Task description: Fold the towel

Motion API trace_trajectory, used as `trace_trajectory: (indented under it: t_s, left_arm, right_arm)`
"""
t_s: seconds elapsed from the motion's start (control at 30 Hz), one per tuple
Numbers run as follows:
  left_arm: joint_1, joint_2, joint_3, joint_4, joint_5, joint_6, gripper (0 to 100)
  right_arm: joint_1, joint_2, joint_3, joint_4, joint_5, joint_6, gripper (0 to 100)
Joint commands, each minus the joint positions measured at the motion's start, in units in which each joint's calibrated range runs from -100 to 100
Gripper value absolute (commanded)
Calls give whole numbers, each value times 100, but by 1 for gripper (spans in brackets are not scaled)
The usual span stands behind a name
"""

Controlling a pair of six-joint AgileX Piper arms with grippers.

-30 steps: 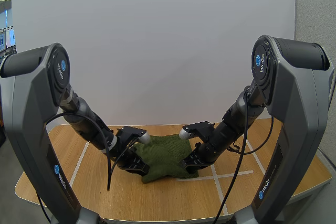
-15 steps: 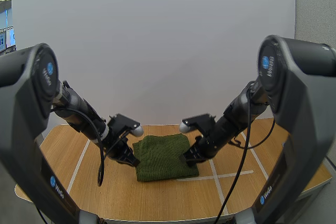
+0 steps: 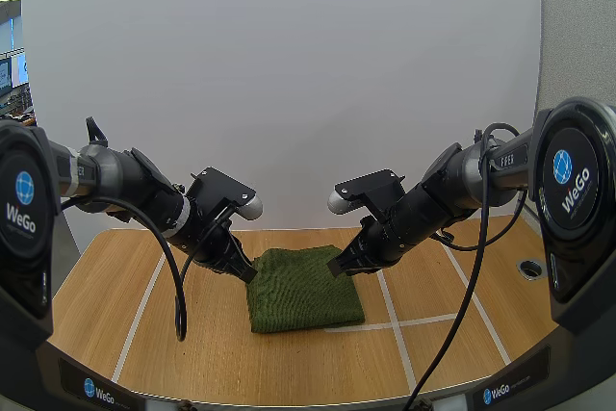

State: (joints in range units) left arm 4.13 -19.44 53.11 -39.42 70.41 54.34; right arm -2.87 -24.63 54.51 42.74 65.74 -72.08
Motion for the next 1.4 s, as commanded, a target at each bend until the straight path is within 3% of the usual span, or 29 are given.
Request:
trace_trajectory:
  t_s: [0.0,0.4,1.0,1.2,1.37]
  left_arm:
    - [1,-45,-21,28,128,-69,0]
    - [1,609,24,28,58,-68,0]
    - [1,2785,198,-1019,-473,811,0]
    - [1,2868,198,-1059,-492,864,0]
    - [1,2483,198,-1045,-245,803,0]
  right_arm:
    - [6,-75,44,-70,85,22,0]
    - [6,340,221,-121,-208,22,0]
    - [6,1765,236,74,-762,-244,0]
    - [6,1889,250,70,-741,-244,0]
    - [6,1414,207,121,-516,-226,0]
